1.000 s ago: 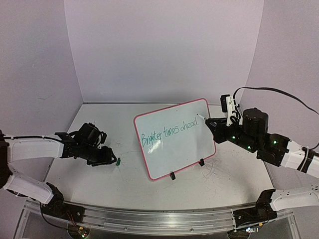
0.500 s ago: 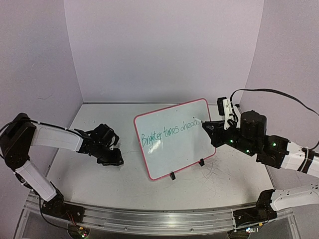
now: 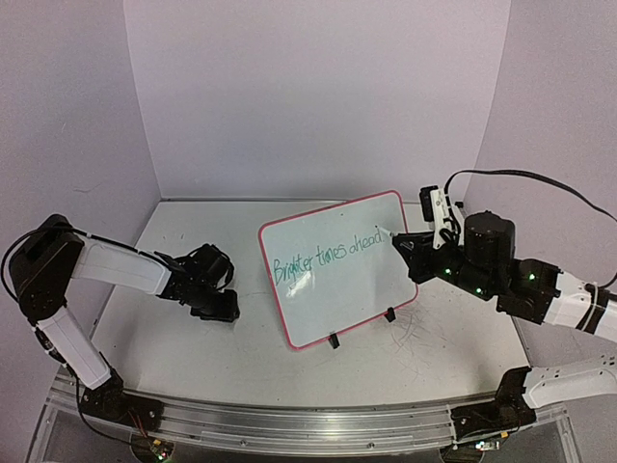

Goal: Write a sentence on the whiteboard
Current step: Pick up the pen cap from the center of the board, then insert the whiteboard marker without the cap into the pen cap.

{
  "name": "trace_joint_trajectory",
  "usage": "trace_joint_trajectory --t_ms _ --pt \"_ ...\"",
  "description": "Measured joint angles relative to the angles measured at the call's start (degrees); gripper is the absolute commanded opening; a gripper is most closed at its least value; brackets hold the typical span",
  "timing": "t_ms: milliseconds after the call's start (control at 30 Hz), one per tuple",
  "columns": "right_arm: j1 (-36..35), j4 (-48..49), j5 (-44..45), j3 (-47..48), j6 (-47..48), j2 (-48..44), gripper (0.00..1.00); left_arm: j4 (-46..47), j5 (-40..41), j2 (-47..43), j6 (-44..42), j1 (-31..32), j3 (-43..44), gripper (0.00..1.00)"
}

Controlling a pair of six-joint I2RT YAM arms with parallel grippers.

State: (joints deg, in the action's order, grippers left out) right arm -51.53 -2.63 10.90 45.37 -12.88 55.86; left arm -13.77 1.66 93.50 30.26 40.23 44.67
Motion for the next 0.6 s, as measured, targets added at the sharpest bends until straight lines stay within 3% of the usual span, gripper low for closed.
trace_joint_trajectory --t_ms 367,600 --pt "-0.3 -0.12 0.25 0.26 0.71 0.65 0.0 0.68 3.24 1.2 2.05 0.32 0.7 0.16" --pt "-0.33 -0.22 1.61 0.28 2.85 0.63 0.0 -0.81 6.74 0.06 2.84 1.0 0.23 0.03"
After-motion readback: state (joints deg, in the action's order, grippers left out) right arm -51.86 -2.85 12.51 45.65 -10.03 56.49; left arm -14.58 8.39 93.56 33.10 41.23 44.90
